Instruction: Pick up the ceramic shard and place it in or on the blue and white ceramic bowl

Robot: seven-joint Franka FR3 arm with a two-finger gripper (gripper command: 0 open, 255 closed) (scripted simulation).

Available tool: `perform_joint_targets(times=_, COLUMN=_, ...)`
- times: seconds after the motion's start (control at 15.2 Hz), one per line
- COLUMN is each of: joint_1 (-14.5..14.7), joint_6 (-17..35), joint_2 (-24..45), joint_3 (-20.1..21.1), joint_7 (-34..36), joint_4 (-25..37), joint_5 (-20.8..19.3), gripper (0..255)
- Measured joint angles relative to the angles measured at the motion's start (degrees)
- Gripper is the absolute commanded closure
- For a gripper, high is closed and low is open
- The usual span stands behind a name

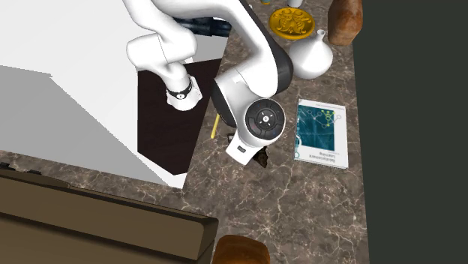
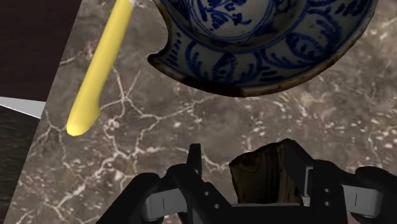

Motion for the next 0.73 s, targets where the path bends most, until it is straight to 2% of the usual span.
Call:
perform_joint_targets(times=0.2, joint_1=0.5, joint_6=1.2, joint_2=4.1, joint_3=0.9, joint_7=4.3, joint_4=3.5, joint_5=-0.3, gripper=0)
perform_joint_targets(times=0.73, joint_1=1.2, joint_6=6.3, joint_2=6.3, joint_3=1.6, joint_7=5.3, joint_4=0.6, joint_5=-0.3, gripper=0)
